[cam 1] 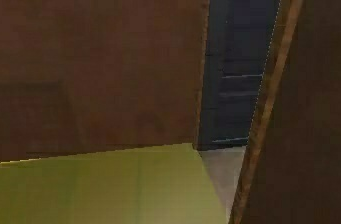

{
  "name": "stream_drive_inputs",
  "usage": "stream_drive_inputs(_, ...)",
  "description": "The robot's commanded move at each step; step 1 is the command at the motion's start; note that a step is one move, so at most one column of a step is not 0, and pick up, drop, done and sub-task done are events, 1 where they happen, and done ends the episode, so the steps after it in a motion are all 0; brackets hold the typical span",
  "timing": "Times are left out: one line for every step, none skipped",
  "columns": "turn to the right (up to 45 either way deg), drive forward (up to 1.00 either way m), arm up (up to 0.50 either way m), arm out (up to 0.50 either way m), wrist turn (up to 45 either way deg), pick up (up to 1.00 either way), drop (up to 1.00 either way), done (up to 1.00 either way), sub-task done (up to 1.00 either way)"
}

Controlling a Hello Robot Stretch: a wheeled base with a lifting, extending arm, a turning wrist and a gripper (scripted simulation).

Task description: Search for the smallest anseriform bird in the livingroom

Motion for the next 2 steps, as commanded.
stream_drive_inputs(0.0,0.95,0.0,0.0,0.0,0.0,0.0,0.0,0.0)
stream_drive_inputs(33.0,0.0,0.0,0.0,0.0,0.0,0.0,0.0,0.0)
